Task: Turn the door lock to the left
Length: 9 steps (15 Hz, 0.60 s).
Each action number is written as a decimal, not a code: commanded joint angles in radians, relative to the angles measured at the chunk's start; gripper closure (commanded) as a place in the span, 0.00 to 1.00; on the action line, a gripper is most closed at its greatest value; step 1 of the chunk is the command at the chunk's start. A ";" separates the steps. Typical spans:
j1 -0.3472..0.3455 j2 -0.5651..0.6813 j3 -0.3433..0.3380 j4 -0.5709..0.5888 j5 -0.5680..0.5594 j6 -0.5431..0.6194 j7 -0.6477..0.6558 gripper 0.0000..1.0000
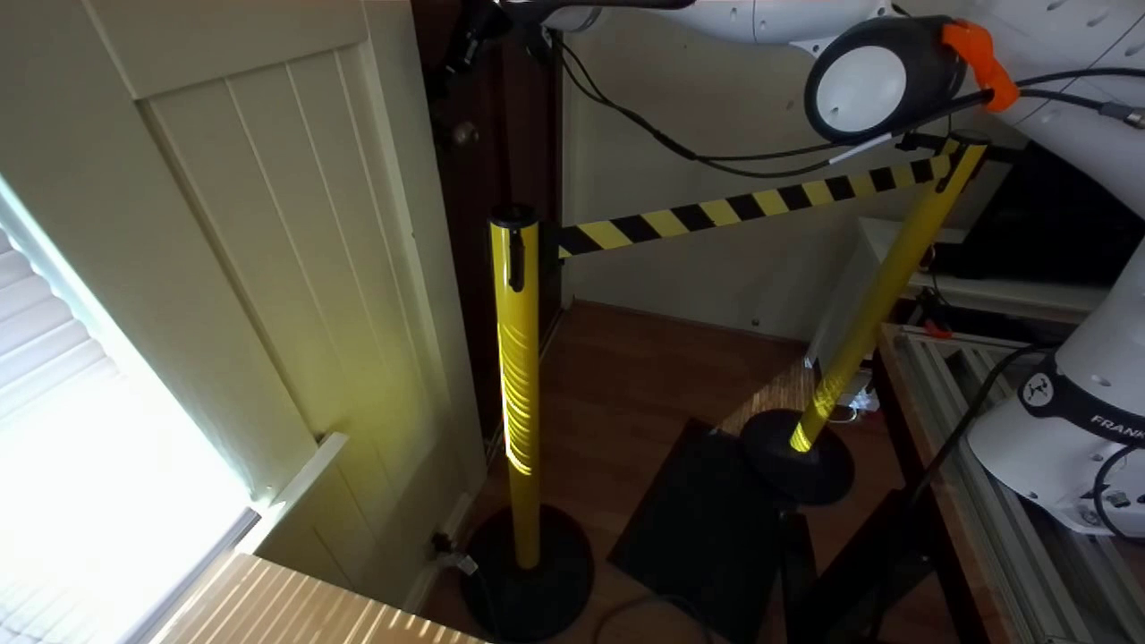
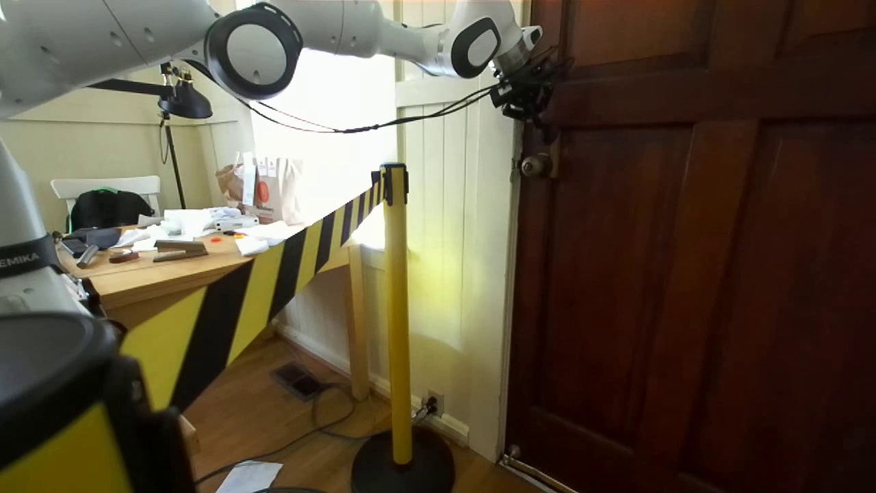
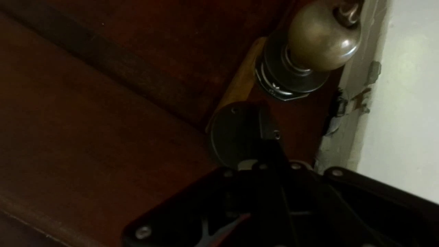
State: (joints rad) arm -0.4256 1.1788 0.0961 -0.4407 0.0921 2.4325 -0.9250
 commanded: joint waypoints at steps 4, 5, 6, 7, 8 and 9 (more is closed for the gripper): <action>0.072 0.027 -0.035 -0.019 -0.048 -0.005 -0.016 0.99; 0.077 0.025 -0.044 -0.021 -0.058 -0.010 -0.016 0.99; 0.082 0.023 -0.052 -0.024 -0.066 -0.017 -0.012 0.99; 0.087 0.023 -0.061 -0.024 -0.076 -0.015 -0.012 0.99; 0.092 0.024 -0.069 -0.025 -0.086 -0.012 -0.008 0.99; 0.098 0.024 -0.077 -0.025 -0.093 -0.010 -0.002 0.99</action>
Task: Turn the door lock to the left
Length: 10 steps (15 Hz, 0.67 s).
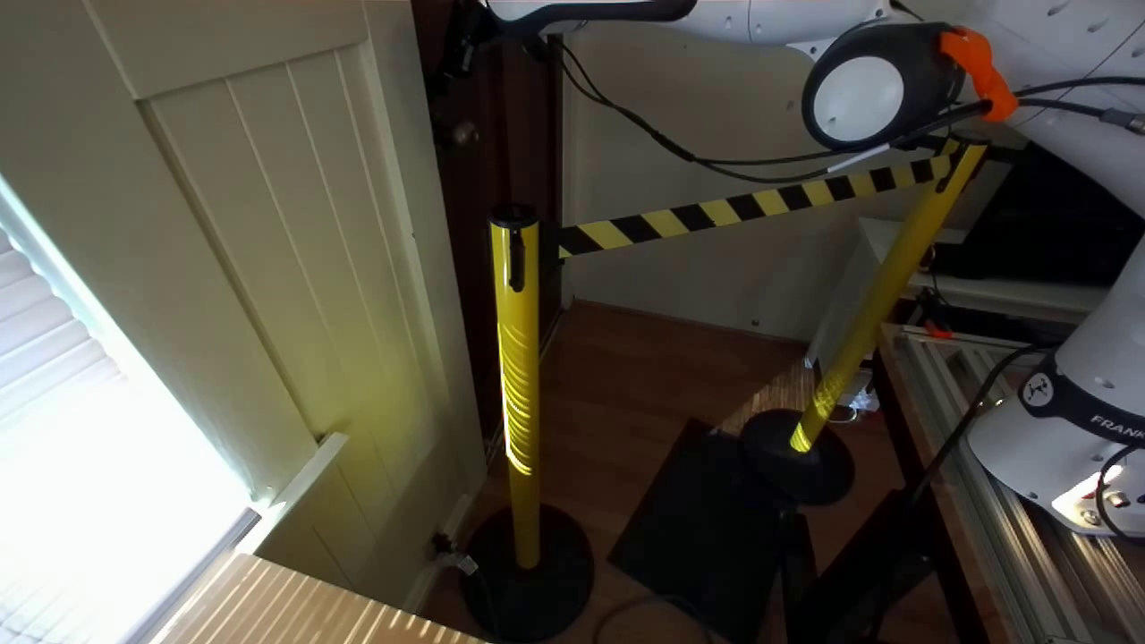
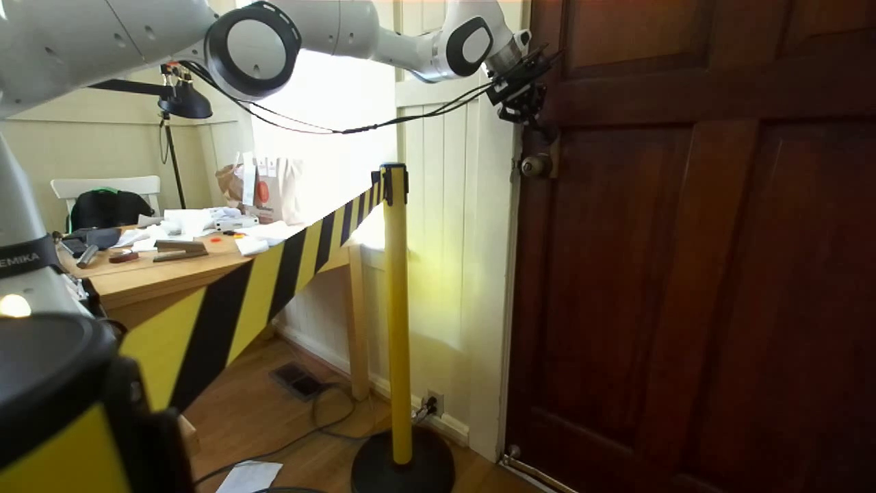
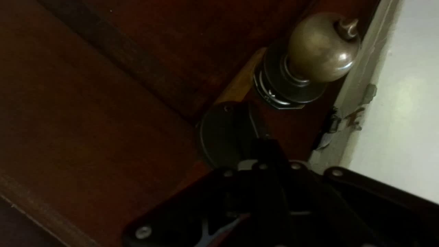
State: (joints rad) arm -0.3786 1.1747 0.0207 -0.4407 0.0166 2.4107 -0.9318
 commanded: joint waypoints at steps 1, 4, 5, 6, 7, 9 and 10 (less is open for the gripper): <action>0.058 0.028 -0.014 -0.023 -0.029 0.019 0.020 0.99; 0.082 0.010 -0.050 -0.035 -0.053 -0.019 0.085 0.65; 0.091 0.006 -0.062 -0.035 -0.062 -0.025 0.118 0.58; 0.099 0.000 -0.066 -0.033 -0.064 -0.030 0.150 0.52; 0.109 -0.002 -0.077 -0.031 -0.071 -0.032 0.185 0.44; 0.130 -0.016 -0.103 -0.034 -0.091 -0.057 0.266 0.30; 0.137 -0.021 -0.126 -0.035 -0.115 -0.070 0.303 0.26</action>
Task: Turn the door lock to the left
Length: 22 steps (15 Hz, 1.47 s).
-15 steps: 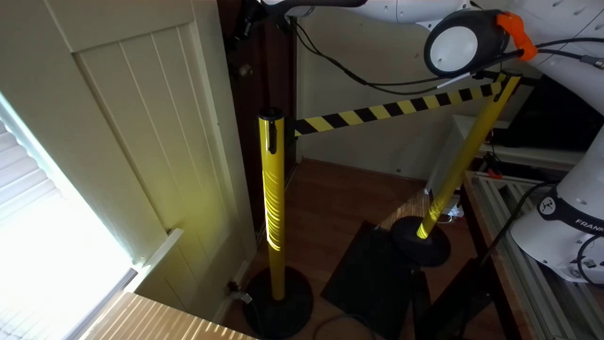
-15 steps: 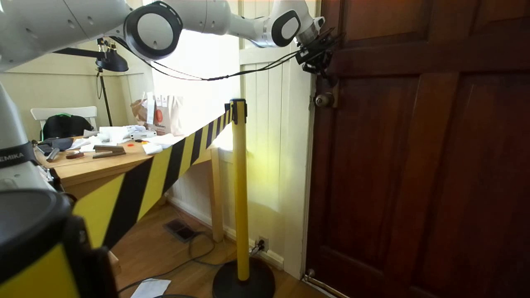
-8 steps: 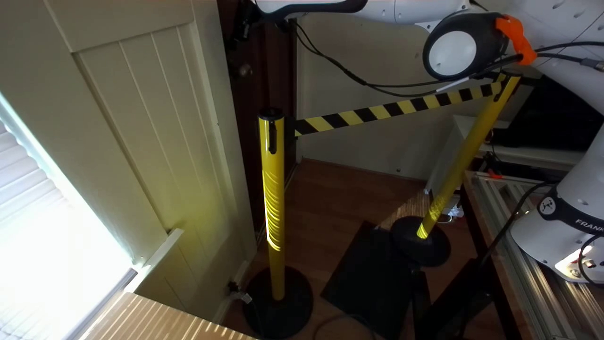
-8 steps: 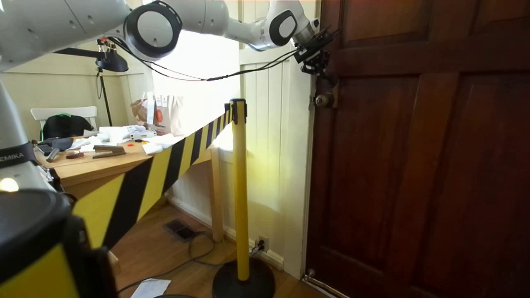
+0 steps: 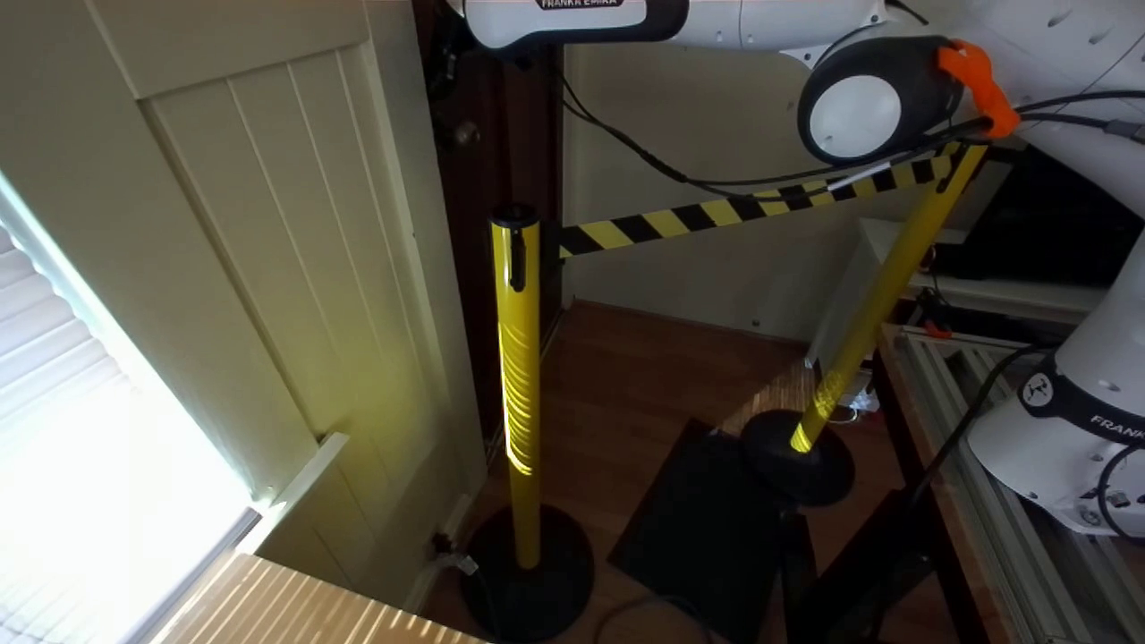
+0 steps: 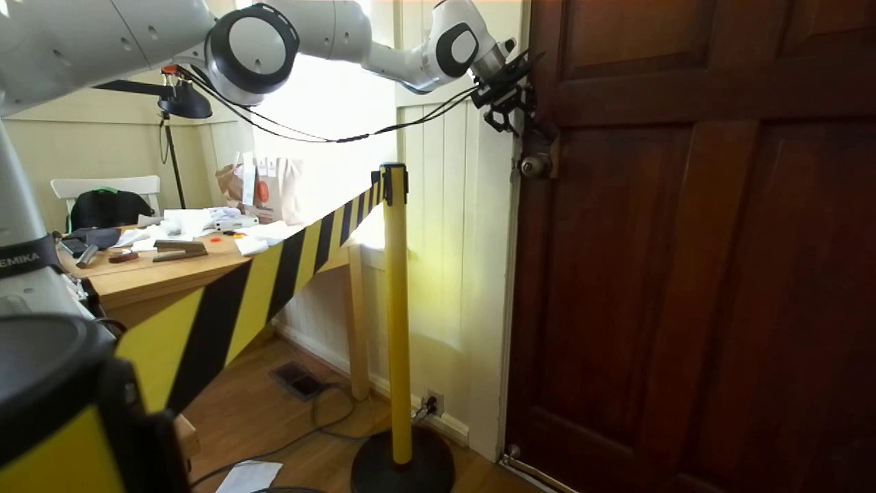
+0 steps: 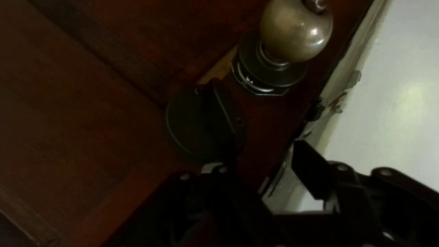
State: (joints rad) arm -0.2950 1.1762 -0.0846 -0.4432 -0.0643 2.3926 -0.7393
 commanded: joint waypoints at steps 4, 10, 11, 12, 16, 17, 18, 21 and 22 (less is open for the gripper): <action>0.097 -0.080 -0.118 -0.044 -0.119 -0.246 0.330 0.06; 0.165 -0.204 -0.140 -0.041 -0.143 -0.657 0.542 0.00; 0.167 -0.232 -0.134 -0.045 -0.137 -0.737 0.555 0.00; 0.169 -0.253 -0.134 -0.043 -0.136 -0.801 0.586 0.00; 0.145 -0.339 -0.098 -0.040 -0.088 -1.053 0.686 0.00; 0.138 -0.356 -0.089 -0.036 -0.075 -1.101 0.722 0.00; 0.128 -0.374 -0.072 -0.033 -0.050 -1.142 0.748 0.00; 0.097 -0.416 -0.023 -0.020 0.028 -1.216 0.844 0.00; 0.087 -0.428 -0.008 -0.014 0.059 -1.221 0.883 0.00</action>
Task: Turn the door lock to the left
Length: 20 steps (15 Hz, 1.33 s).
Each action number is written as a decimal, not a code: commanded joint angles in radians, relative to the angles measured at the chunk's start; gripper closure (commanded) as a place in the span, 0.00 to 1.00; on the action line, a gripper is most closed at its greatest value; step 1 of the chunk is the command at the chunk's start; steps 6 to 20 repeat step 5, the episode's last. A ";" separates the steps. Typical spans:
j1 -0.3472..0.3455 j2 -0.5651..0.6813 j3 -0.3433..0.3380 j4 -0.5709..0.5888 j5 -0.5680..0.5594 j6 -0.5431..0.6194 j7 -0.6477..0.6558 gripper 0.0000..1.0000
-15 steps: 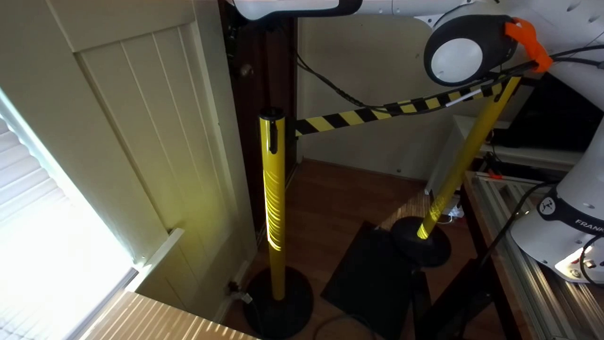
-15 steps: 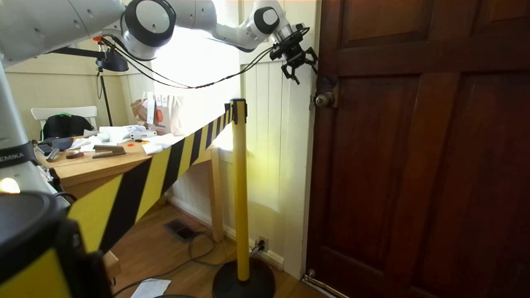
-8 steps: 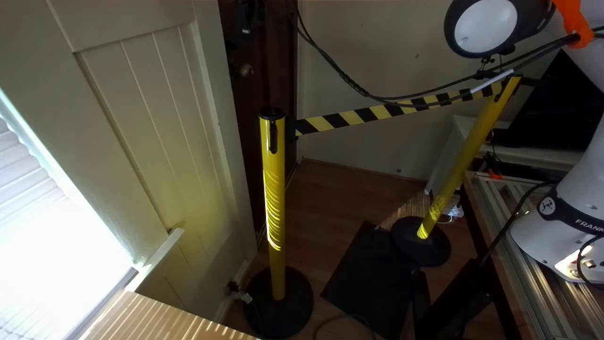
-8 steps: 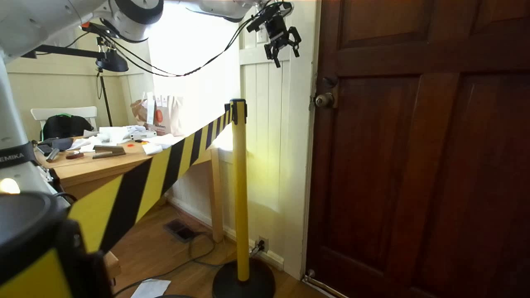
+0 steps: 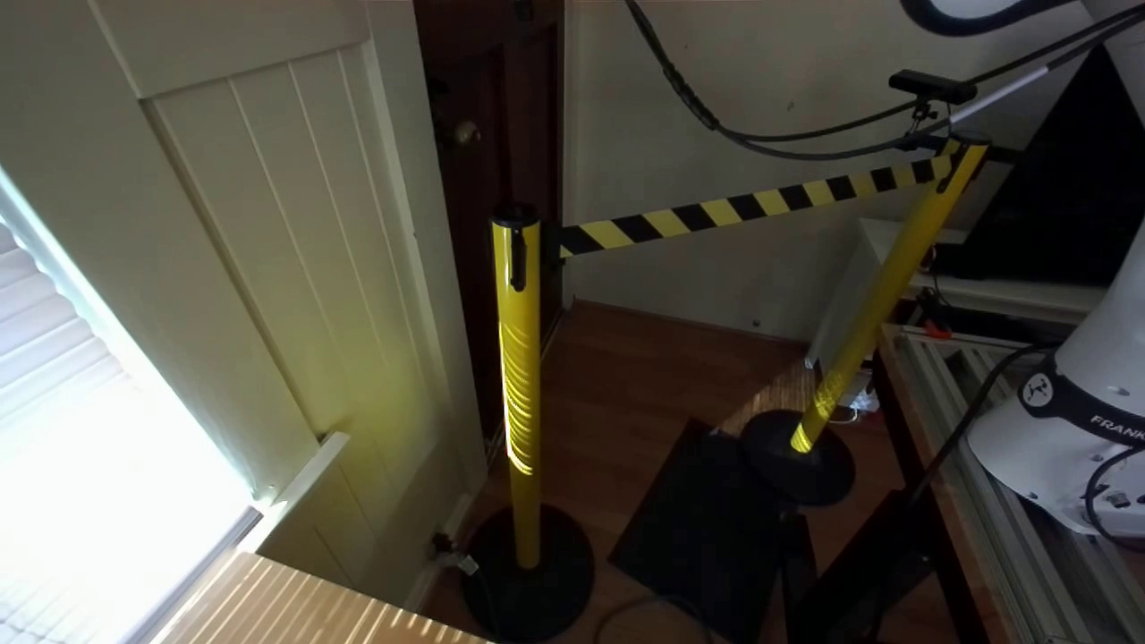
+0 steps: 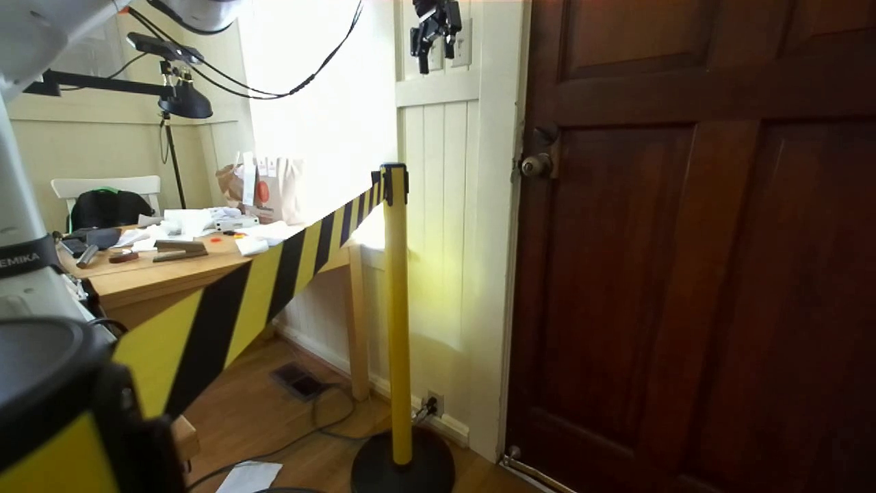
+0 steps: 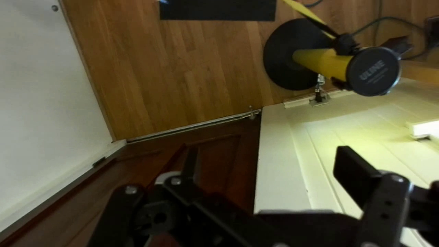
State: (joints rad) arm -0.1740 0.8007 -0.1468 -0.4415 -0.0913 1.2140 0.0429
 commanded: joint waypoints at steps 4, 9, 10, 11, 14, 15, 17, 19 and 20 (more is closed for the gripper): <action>-0.041 -0.066 0.062 -0.015 0.104 0.004 0.119 0.00; -0.048 -0.076 0.068 -0.015 0.116 0.011 0.129 0.00; -0.048 -0.076 0.068 -0.015 0.116 0.011 0.129 0.00; -0.048 -0.076 0.068 -0.015 0.116 0.011 0.129 0.00; -0.048 -0.076 0.068 -0.015 0.116 0.011 0.129 0.00; -0.048 -0.076 0.068 -0.015 0.116 0.011 0.129 0.00; -0.048 -0.076 0.068 -0.015 0.116 0.011 0.129 0.00; -0.048 -0.076 0.068 -0.015 0.116 0.011 0.129 0.00; -0.048 -0.076 0.068 -0.015 0.116 0.011 0.129 0.00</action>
